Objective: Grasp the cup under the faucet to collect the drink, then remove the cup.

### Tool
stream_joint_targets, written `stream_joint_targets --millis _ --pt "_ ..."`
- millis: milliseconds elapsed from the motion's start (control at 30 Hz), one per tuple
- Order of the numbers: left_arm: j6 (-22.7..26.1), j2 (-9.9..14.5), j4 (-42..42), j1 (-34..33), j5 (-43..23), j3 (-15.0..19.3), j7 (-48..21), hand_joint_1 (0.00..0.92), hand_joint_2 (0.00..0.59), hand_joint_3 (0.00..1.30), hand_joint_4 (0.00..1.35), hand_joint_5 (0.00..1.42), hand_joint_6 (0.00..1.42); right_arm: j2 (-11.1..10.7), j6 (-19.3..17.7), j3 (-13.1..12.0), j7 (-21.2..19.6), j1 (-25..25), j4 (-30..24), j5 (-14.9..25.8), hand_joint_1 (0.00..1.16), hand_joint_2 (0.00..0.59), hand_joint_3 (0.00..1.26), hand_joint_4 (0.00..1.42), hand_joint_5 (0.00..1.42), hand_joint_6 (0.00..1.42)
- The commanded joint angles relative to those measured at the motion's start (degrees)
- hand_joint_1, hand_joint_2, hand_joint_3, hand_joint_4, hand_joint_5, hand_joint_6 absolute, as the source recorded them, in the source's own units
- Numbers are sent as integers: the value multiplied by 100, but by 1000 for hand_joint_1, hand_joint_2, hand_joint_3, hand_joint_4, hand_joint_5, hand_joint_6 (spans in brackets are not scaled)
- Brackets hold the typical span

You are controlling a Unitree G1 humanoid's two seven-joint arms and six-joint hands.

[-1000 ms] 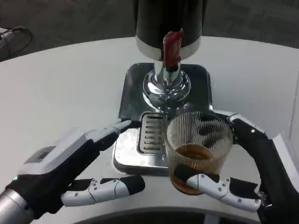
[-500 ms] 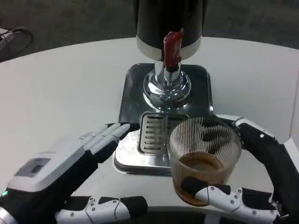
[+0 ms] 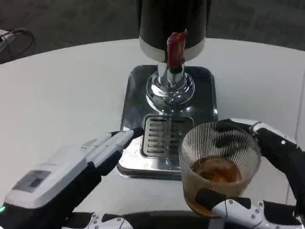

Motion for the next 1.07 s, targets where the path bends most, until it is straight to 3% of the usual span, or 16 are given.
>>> stream_joint_targets --millis 33,600,1067 --pt "-69 -44 -168 147 106 -25 -16 0 66 17 0 0 44 -1 -278 -85 54 92 -272 152 785 240 717 789 871 408" --pt "12 15 -179 117 -55 21 -141 0 66 15 0 0 29 -8 -325 -203 152 76 -236 254 785 243 731 799 872 423" --pt "47 -8 -151 143 -129 55 -137 0 67 21 0 0 27 22 -368 -161 187 79 -238 248 785 246 746 811 888 426"
